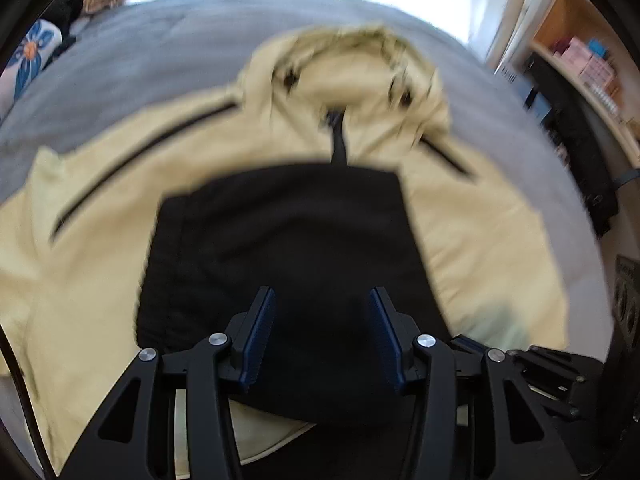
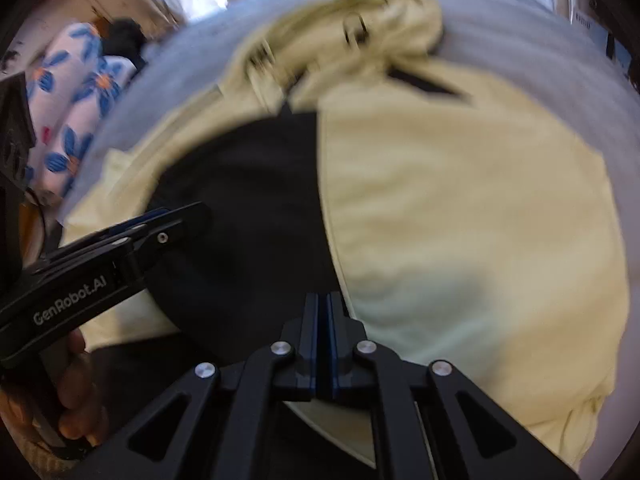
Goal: Fold large clothes
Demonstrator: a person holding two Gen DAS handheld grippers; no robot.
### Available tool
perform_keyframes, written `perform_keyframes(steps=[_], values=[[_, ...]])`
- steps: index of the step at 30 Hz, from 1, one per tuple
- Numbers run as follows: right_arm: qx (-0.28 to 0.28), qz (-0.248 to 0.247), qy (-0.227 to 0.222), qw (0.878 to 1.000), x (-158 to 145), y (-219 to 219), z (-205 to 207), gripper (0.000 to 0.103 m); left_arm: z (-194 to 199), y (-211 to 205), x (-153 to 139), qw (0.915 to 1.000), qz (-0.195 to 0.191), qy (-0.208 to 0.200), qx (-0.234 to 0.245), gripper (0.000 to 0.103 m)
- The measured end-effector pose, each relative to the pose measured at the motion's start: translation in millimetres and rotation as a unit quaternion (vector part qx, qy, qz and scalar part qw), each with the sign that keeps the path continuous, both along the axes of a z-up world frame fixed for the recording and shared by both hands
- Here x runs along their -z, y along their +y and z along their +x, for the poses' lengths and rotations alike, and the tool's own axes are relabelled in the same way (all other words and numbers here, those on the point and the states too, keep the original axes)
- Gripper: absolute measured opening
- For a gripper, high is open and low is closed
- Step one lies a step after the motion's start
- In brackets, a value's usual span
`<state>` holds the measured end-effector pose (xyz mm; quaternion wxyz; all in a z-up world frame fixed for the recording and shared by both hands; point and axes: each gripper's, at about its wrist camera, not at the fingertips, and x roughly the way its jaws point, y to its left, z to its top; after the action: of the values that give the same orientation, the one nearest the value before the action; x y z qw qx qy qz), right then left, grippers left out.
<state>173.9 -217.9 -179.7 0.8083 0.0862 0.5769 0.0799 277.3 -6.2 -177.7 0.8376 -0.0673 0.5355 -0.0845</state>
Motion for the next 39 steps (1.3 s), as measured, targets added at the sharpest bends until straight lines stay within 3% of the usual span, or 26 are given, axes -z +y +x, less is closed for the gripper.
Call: perform_keyframes(steps=[3,6,8,10,15,22,30,39], values=[[0.006,0.004,-0.004,1.0,-1.9,-18.5,-9.3,0.0,-0.3,11.5,16.0,0.9998,0.014,0.01,-0.006,0.047],[0.043,-0.09,-0.017,0.995,-6.2,-48.5,-20.1,0.0,-0.8,27.9,11.8,0.9997,0.011,0.008,-0.02,0.047],[0.074,-0.125,-0.014,0.989,-3.9,-78.1,-27.8,0.0,-1.3,36.7,10.0,0.9996,-0.003,0.012,-0.024,0.047],[0.101,-0.107,-0.011,0.989,-4.4,-106.7,-37.3,0.0,-3.0,41.4,7.9,0.9995,-0.012,0.014,-0.024,0.047],[0.151,-0.118,-0.012,0.981,-11.2,-142.6,-56.6,0.0,-7.7,42.6,-1.0,0.9998,0.004,0.002,-0.021,0.047],[0.152,-0.15,-0.007,0.977,-11.8,-119.2,-54.9,0.004,-15.9,39.5,-20.5,0.9991,0.034,-0.018,-0.015,0.049],[0.169,-0.108,-0.004,0.98,-29.5,-107.9,-72.0,0.004,-39.5,44.5,-57.9,0.9981,0.044,-0.043,-0.009,0.049],[0.146,-0.087,-0.036,0.985,-71.9,-63.8,-118.4,0.004,-95.4,55.2,-108.2,0.9961,0.04,-0.079,-0.003,0.049]])
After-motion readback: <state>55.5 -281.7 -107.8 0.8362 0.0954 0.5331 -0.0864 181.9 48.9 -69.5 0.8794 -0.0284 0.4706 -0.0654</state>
